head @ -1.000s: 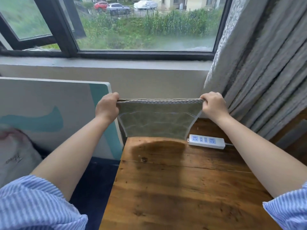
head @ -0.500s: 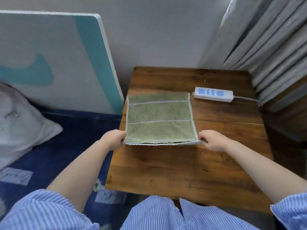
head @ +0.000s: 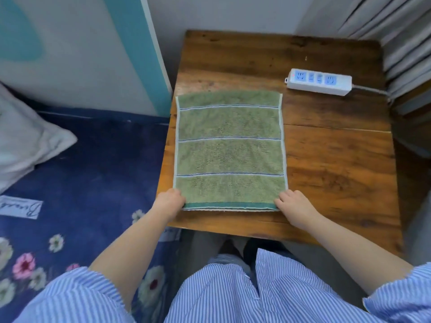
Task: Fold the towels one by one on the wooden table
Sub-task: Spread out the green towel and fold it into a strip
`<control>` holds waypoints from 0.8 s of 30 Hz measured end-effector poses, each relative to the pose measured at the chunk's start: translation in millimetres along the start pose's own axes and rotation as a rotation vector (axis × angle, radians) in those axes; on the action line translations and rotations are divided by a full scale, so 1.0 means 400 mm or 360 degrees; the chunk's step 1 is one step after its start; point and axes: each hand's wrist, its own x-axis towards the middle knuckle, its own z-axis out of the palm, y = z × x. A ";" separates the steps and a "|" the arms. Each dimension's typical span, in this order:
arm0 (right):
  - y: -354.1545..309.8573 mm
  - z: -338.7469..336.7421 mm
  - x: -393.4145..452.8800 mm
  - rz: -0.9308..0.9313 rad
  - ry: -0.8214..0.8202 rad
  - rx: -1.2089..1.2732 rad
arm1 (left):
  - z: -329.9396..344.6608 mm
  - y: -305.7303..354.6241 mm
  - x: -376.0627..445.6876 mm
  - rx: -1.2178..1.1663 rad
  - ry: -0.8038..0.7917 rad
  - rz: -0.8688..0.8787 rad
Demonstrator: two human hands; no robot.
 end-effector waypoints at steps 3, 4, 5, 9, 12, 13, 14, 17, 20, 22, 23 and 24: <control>-0.010 -0.004 0.021 0.0049 -0.0360 -0.0016 | 0.001 0.003 0.005 0.0056 -0.0102 0.0044; -0.006 -0.014 0.032 0.0039 -0.0410 0.0001 | -0.005 -0.001 0.010 0.0061 -0.0142 0.0054; 0.000 -0.029 0.045 0.0018 -0.0454 0.0029 | -0.016 -0.008 0.015 0.0054 -0.0186 0.0056; 0.045 -0.098 0.115 -0.0063 -0.0265 0.0223 | -0.110 -0.037 0.062 -0.0044 -0.0288 -0.0006; 0.089 -0.163 0.217 -0.0037 0.0122 0.0334 | -0.214 -0.061 0.131 -0.0301 0.0070 -0.0107; 0.097 -0.184 0.253 -0.0011 0.0212 0.0385 | -0.245 -0.065 0.153 -0.0452 0.0199 -0.0148; 0.108 -0.206 0.298 0.0022 0.0277 0.0449 | -0.279 -0.073 0.184 -0.0597 0.0306 -0.0189; 0.126 -0.254 0.422 0.0097 0.0418 0.0643 | -0.359 -0.082 0.274 -0.0978 0.0541 -0.0336; 0.133 -0.282 0.531 0.0164 0.0447 0.0745 | -0.399 -0.093 0.367 -0.1177 0.0640 -0.0428; 0.141 -0.286 0.594 0.0187 0.0447 0.0735 | -0.410 -0.098 0.423 -0.1211 0.0660 -0.0417; 0.147 -0.285 0.620 0.0200 0.0447 0.0732 | -0.413 -0.100 0.451 -0.1199 0.0669 -0.0400; 0.152 -0.282 0.639 0.0204 0.0447 0.0722 | -0.411 -0.101 0.473 -0.1171 0.0682 -0.0375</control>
